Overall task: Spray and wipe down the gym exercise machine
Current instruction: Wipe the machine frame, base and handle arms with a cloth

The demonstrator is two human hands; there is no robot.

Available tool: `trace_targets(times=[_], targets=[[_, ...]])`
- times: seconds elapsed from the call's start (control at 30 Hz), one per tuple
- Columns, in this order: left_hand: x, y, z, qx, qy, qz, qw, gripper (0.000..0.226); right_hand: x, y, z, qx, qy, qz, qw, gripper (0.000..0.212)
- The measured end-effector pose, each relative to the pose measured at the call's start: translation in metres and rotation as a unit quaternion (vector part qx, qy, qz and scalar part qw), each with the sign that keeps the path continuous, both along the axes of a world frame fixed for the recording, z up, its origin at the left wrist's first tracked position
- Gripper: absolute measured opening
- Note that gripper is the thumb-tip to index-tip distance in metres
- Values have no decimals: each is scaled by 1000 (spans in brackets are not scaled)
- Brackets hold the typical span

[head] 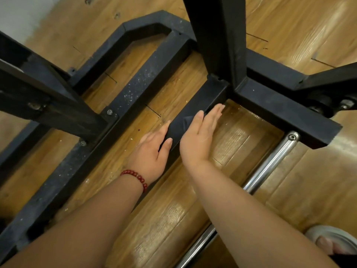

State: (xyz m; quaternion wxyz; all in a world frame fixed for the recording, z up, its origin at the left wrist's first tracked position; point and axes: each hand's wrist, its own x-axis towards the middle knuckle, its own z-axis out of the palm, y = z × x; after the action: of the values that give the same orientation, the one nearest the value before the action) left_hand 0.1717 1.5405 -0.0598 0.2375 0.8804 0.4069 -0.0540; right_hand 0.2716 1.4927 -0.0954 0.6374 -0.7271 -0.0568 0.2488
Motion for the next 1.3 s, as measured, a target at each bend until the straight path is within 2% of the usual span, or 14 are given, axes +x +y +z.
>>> trace_targets(times=[0.13, 0.37, 0.47, 0.6, 0.77, 0.83, 0.93, 1.03, 1.17, 1.3], targets=[[0, 0, 2, -11, -3, 5, 1000, 50, 33, 12, -2, 10, 18, -48, 999, 56], [-1, 1, 0, -2, -3, -4, 1000, 50, -27, -18, -15, 44, -73, 71, 994, 56], [-2, 0, -1, -5, -10, -1, 1000, 50, 7, -5, -14, 29, -34, 25, 999, 55], [-2, 1, -1, 0, -11, -3, 1000, 50, 21, 7, -8, 24, -33, -29, 999, 56], [-1, 0, 0, -6, -9, -2, 1000, 50, -32, -10, -9, 34, -98, 54, 993, 59], [-1, 0, 0, -11, -11, 3, 1000, 50, -19, -8, -11, 45, -67, 40, 996, 57], [-1, 1, 0, -17, -16, 7, 1000, 50, 18, 5, -11, 45, 34, -29, 998, 55], [-1, 0, 0, -13, -10, 3, 1000, 50, 7, 4, -9, 42, 0, -25, 999, 55], [-2, 2, 0, -14, -8, 1, 1000, 50, -43, -16, -9, 63, -44, 50, 996, 55], [-3, 2, 0, -22, -13, 2, 1000, 50, 1, -5, -12, 48, 28, 6, 998, 54]])
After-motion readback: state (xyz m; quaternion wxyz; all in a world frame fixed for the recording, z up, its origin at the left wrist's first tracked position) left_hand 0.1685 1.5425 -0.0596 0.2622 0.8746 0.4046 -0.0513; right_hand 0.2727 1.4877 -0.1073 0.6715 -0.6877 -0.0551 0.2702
